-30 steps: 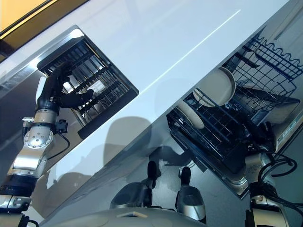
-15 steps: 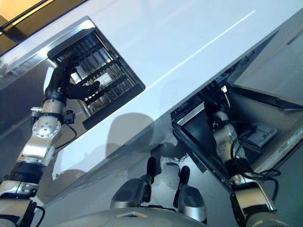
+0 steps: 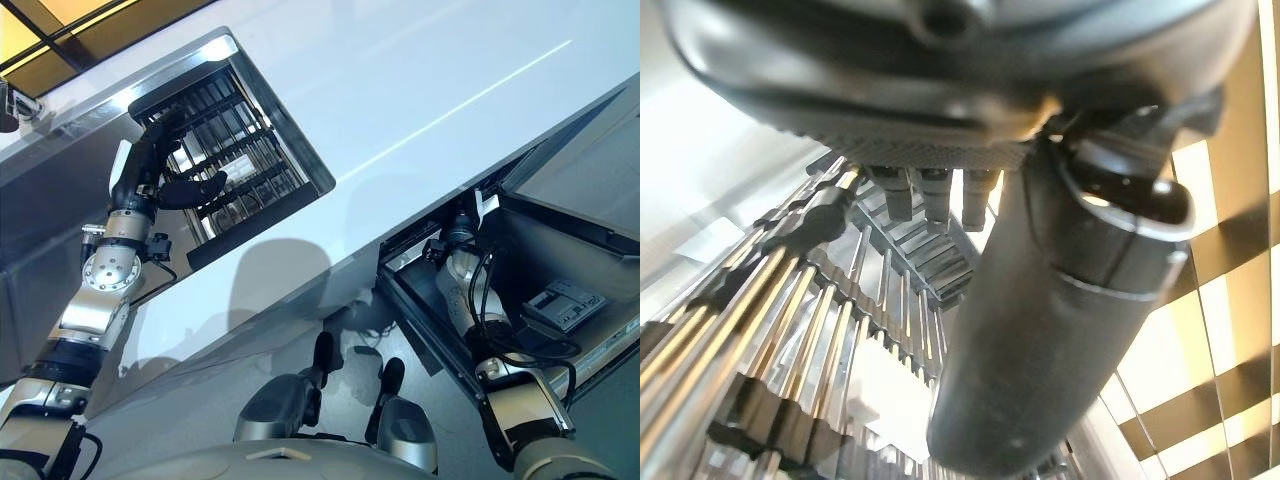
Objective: Pick up plates and place into dishwasher.
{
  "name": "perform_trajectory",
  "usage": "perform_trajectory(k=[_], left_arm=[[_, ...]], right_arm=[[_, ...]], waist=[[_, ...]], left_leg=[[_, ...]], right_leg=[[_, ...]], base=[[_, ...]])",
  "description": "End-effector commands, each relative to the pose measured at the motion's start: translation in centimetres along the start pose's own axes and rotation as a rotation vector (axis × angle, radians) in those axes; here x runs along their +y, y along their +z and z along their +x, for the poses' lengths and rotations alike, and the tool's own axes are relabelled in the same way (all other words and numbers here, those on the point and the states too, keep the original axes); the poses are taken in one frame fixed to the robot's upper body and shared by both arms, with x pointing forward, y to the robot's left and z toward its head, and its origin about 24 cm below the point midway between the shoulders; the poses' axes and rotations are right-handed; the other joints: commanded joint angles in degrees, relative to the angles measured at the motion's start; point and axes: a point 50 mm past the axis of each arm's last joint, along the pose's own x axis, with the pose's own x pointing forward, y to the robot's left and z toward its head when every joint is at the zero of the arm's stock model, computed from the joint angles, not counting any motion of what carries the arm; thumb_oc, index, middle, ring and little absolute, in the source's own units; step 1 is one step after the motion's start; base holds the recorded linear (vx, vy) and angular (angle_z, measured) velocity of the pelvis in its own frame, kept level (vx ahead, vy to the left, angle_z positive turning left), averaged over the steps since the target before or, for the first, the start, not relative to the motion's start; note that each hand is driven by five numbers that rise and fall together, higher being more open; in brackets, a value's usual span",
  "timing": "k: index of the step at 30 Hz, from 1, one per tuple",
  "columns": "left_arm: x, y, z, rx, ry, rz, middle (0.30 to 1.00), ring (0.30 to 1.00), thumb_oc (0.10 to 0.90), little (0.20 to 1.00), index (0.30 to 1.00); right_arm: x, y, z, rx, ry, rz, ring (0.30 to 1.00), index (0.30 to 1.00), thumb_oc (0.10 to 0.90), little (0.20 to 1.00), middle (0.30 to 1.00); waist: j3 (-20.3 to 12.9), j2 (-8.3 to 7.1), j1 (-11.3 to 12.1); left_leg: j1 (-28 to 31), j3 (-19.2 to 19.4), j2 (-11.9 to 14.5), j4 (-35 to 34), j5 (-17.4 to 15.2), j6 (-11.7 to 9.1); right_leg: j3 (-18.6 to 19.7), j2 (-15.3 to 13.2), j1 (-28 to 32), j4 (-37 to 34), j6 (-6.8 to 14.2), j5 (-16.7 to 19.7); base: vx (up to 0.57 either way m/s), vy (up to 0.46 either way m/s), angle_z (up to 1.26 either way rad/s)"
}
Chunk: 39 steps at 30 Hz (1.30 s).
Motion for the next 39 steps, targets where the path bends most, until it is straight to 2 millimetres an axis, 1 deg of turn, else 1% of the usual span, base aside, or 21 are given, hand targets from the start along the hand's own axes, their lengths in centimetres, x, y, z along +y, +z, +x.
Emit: perform_trajectory(k=[1,3,6,7,9,13,19,22,25,29,32,33,35,39], left_arm=[[3.2,1.7,-1.2,-0.141,0.136,0.034,0.9,0.9,0.8,0.9,0.9],[3.8,1.7,-1.9,-0.152,0.161,0.03,0.9,0.9,0.8,0.9,0.9],[5.1,1.9,-2.9,-0.176,0.207,0.006,0.9,0.9,0.8,0.9,0.9],[5.5,2.0,-3.2,-0.186,0.222,-0.004,0.9,0.9,0.8,0.9,0.9],[6.1,2.2,-3.5,-0.207,0.258,-0.016,0.9,0.9,0.8,0.9,0.9],[7.0,2.5,-3.5,-0.23,0.312,-0.034,0.9,0.9,0.8,0.9,0.9],[8.1,3.1,-3.1,-0.264,0.355,-0.049,0.9,0.9,0.8,0.9,0.9],[8.8,3.8,-2.8,-0.293,0.368,-0.056,0.9,0.9,0.8,0.9,0.9],[9.6,4.9,-2.5,-0.343,0.389,-0.085,0.9,0.9,0.8,0.9,0.9],[10.5,7.0,-1.8,-0.431,0.417,-0.137,0.9,0.9,0.8,0.9,0.9],[10.8,8.3,-1.3,-0.488,0.43,-0.181,0.9,0.9,0.8,0.9,0.9],[10.9,8.5,-1.2,-0.501,0.433,-0.193,0.9,0.9,0.8,0.9,0.9],[10.9,8.9,-0.9,-0.517,0.442,-0.224,0.9,0.9,0.8,0.9,0.9],[11.0,9.2,-0.7,-0.529,0.459,-0.285,0.9,0.9,0.8,0.9,0.9]], right_arm=[[-4.7,7.0,-0.6,-0.378,-0.133,-0.029,0.9,0.9,0.8,0.9,0.9],[-8.0,5.9,-1.7,-0.347,-0.24,-0.064,0.9,0.9,0.8,0.9,0.9],[-12.1,4.0,-3.5,-0.281,-0.391,-0.098,0.9,0.9,0.8,0.9,0.9],[-13.2,3.5,-4.0,-0.262,-0.428,-0.096,0.9,0.9,0.8,0.9,0.9],[-15.1,2.3,-5.0,-0.204,-0.512,-0.1,0.9,0.9,0.8,0.9,0.9],[-17.2,0.2,-6.2,-0.11,-0.616,-0.075,0.9,0.9,0.8,0.9,0.9],[-18.7,-2.7,-7.2,0.026,-0.703,-0.065,0.9,0.9,0.8,0.9,0.9],[-19.1,-4.1,-7.6,0.096,-0.737,-0.047,0.9,0.9,0.8,0.9,0.9],[-19.3,-5.1,-7.7,0.163,-0.756,-0.003,0.9,0.9,0.8,0.9,0.9],[-19.0,-6.0,-7.2,0.196,-0.776,0.167,0.9,0.9,0.8,0.9,0.9],[-18.5,-6.1,-6.4,0.17,-0.748,0.363,0.9,0.9,0.8,0.9,0.9],[-18.4,-5.9,-6.1,0.154,-0.742,0.395,0.9,0.9,0.8,0.9,0.9],[-18.1,-5.9,-5.6,0.127,-0.713,0.513,0.9,0.9,0.8,0.9,0.9],[-18.4,-5.8,-5.2,0.102,-0.68,0.608,0.9,0.9,0.8,0.9,0.9]], waist=[[-4.92,-2.81,-2.38],[-5.01,-3.1,-3.59],[-5.19,-3.67,-5.5],[-5.23,-3.81,-5.98],[-5.17,-4.02,-7.03],[-4.84,-4.06,-8.15],[-4.85,-3.42,-8.83],[-4.62,-2.86,-8.84],[-3.46,-2.13,-8.54],[-0.64,-0.75,-7.8],[1.82,0.2,-7.1],[2.6,0.56,-6.89],[3.71,1.38,-6.7],[4.95,2.81,-6.51]], left_leg=[[1.37,3.38,-3.78,6.65,-10.36,3.02],[2.13,4.16,-3.67,6.15,-10.69,3.31],[3.23,5.52,-3.47,5.42,-11.24,3.73],[3.45,5.94,-3.41,5.22,-11.37,3.82],[3.81,6.79,-3.38,5.0,-11.68,4.01],[4.08,8.38,-3.29,4.56,-11.98,4.15],[4.14,9.88,-3.44,3.56,-11.85,4.09],[3.78,10.31,-3.5,3.79,-12.03,4.2],[2.09,10.69,-3.5,5.41,-12.39,4.43],[-2.04,10.78,-3.51,9.61,-13.4,4.85],[-6.56,10.62,-3.77,15.59,-14.71,5.03],[-8.06,10.43,-3.94,17.63,-15.18,5.09],[-10.69,10.02,-4.33,21.61,-16.29,5.24],[-13.99,9.4,-5.21,26.62,-18.04,5.41]], right_leg=[[2.82,1.05,-4.78,12.2,-0.7,-7.52],[3.57,1.17,-4.64,12.02,-0.11,-7.34],[5.02,1.51,-4.61,11.7,0.74,-7.06],[5.38,1.6,-4.66,11.58,0.96,-6.96],[6.3,1.78,-4.95,11.49,1.47,-6.68],[7.41,1.86,-5.55,11.32,2.31,-6.11],[8.08,1.58,-6.29,10.86,3.48,-5.27],[8.26,1.28,-6.94,11.38,3.75,-5.37],[8.3,0.82,-8.53,13.33,3.62,-6.11],[8.15,0.0,-11.91,18.13,2.56,-8.1],[7.38,-1.13,-15.27,23.29,1.23,-9.74],[7.14,-1.56,-16.63,25.37,0.77,-10.38],[6.62,-2.45,-19.3,29.95,-0.15,-12.02],[6.21,-3.74,-23.2,36.93,-1.64,-15.2]], base=[[0.0,0.05,-0.1],[0.0,0.049,-0.26],[-0.01,0.035,-0.32],[-0.04,0.026,-0.38],[-0.06,0.019,-0.27],[-0.08,0.006,-0.35],[-0.06,-0.017,-0.32],[-0.05,-0.042,-0.08],[-0.1,-0.066,-0.04],[-0.17,-0.078,-0.04],[-0.18,-0.079,0.03],[-0.14,-0.058,0.02],[-0.1,-0.035,0.04],[-0.04,-0.002,0.1]])
